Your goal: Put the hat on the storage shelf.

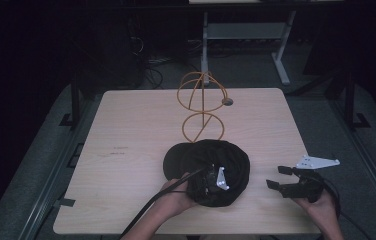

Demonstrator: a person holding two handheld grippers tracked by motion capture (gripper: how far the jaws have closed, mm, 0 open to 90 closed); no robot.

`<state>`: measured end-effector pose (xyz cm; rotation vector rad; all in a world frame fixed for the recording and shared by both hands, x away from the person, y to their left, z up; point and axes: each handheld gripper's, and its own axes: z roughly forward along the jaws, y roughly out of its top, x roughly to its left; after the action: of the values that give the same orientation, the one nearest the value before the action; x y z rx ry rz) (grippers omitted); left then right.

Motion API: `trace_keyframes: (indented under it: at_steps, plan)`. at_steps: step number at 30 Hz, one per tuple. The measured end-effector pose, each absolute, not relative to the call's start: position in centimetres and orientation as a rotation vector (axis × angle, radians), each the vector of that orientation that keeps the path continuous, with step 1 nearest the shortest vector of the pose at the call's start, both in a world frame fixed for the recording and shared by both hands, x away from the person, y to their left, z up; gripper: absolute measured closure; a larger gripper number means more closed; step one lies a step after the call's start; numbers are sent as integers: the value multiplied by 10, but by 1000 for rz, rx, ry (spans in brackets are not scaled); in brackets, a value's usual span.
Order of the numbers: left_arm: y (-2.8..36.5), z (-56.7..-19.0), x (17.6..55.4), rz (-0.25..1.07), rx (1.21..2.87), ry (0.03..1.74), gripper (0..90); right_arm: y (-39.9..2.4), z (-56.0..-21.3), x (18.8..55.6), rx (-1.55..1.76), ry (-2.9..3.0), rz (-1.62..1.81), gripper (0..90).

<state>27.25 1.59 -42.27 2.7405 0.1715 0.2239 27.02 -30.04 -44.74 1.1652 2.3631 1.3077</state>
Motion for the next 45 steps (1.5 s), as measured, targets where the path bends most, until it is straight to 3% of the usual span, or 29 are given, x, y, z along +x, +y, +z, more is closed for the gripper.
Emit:
trace_keyframes:
  at_steps: [9,13,24,45]
  plan:
    - [18,-416,273,196,2694,176,753,-300,-446,269,1167,2351,1319,228]
    - [22,-411,274,167,2666,190,760,-299,-444,268,1165,2345,1324,228]
    - [55,-378,284,-18,2358,240,780,-286,-434,265,1111,2334,1383,228]
    - [62,-351,285,-113,2166,196,778,-254,-409,263,954,2305,1756,181]
